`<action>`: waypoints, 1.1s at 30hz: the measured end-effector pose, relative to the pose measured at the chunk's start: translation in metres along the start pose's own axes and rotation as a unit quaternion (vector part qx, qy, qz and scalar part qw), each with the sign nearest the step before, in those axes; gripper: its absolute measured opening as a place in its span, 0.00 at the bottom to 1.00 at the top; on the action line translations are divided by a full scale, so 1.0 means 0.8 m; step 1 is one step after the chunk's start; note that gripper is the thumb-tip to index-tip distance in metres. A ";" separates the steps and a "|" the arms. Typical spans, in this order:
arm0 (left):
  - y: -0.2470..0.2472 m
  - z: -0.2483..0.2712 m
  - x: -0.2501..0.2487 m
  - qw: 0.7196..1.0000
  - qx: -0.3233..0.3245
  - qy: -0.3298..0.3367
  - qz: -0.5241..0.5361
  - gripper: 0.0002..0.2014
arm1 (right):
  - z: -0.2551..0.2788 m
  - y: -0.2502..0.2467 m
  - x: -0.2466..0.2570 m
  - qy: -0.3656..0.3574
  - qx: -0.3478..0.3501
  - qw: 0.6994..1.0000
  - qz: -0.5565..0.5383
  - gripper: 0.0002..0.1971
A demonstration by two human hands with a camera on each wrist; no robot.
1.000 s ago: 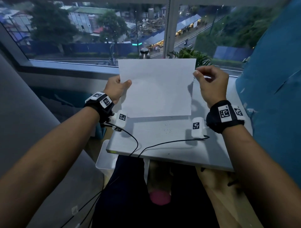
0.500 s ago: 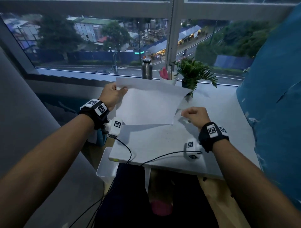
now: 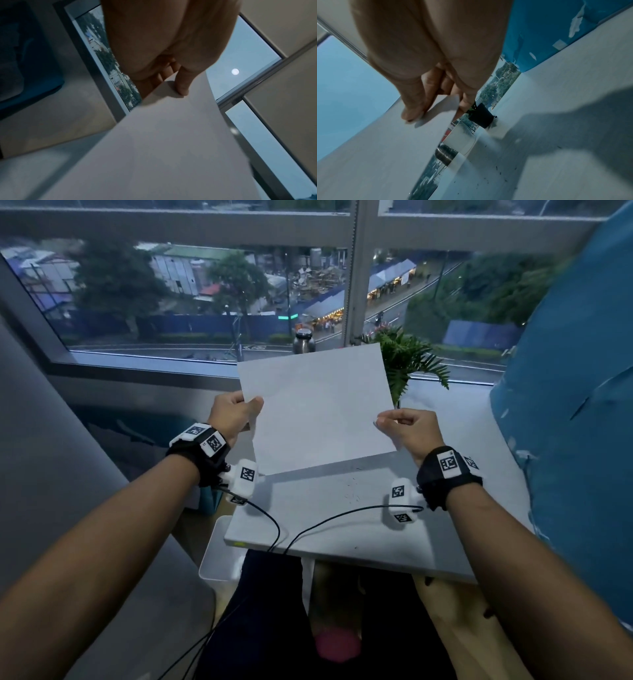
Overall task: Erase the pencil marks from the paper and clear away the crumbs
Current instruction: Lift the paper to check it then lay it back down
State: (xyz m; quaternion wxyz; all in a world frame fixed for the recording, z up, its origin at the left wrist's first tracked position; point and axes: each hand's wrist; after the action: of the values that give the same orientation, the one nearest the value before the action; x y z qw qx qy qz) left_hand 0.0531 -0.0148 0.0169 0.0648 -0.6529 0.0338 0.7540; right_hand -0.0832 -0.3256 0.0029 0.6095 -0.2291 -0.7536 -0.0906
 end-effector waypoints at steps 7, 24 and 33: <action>-0.018 0.005 -0.024 0.998 0.062 0.011 -0.027 0.17 | -0.011 -0.028 0.040 -0.110 0.052 0.991 0.054 0.10; 0.092 0.013 -0.136 0.860 0.141 0.346 -0.349 0.68 | -0.034 -0.008 0.193 -0.260 0.293 0.847 0.359 0.04; 0.106 0.034 -0.191 0.774 0.055 0.458 -0.433 0.09 | -0.043 -0.003 0.195 -0.411 0.047 0.823 0.388 0.02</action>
State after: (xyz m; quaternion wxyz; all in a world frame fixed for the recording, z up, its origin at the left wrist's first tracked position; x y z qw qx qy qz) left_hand 0.0359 -0.1034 0.1694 0.3976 -0.8618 -0.1854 0.2545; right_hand -0.0782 -0.3052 0.1612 0.2381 -0.4896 -0.7864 0.2919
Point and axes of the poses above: each hand's wrist, its own z-axis away from the middle knuckle, its own y-axis out of the palm, x = y × z, and after that the axes turned 7 degrees about -y, right-handed
